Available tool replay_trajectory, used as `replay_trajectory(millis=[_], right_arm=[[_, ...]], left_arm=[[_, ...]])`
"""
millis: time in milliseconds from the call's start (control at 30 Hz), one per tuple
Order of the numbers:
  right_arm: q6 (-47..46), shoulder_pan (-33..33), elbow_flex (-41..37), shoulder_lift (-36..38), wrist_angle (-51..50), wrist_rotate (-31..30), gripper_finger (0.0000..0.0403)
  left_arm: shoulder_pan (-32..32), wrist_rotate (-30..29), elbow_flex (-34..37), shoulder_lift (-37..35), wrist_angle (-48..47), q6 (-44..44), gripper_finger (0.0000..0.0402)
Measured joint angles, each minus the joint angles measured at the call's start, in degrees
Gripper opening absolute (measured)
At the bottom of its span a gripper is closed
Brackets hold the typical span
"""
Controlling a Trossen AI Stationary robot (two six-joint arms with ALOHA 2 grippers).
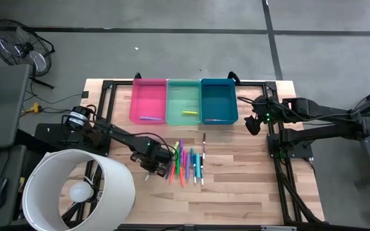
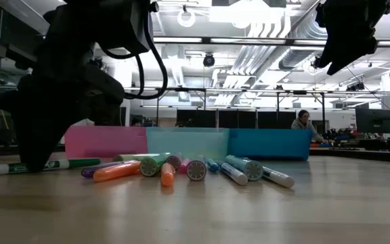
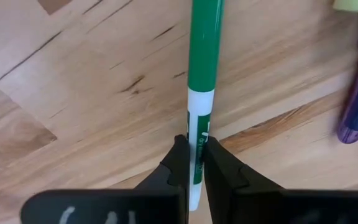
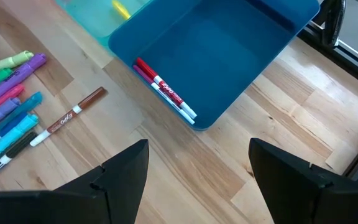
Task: Pick & Place Markers
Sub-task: Put the green highlighter into the blue bin
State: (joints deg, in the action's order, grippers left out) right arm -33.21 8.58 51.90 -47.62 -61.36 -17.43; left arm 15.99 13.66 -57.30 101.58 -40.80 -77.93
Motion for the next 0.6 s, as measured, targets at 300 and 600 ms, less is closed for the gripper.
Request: replay_trajectory(millis=[300,600], right_arm=[[0.07,0.0,0.0,0.0,0.0,-0.09,0.0266],[5.25,0.0,0.0,-0.4,5.64,3.77,0.0266]], left_arm=[[0.07,-11.5,-0.07,-0.11,0.47,-0.04,0.0017],[-0.42,-25.32,0.0,-1.48,5.25,4.6,0.0014]])
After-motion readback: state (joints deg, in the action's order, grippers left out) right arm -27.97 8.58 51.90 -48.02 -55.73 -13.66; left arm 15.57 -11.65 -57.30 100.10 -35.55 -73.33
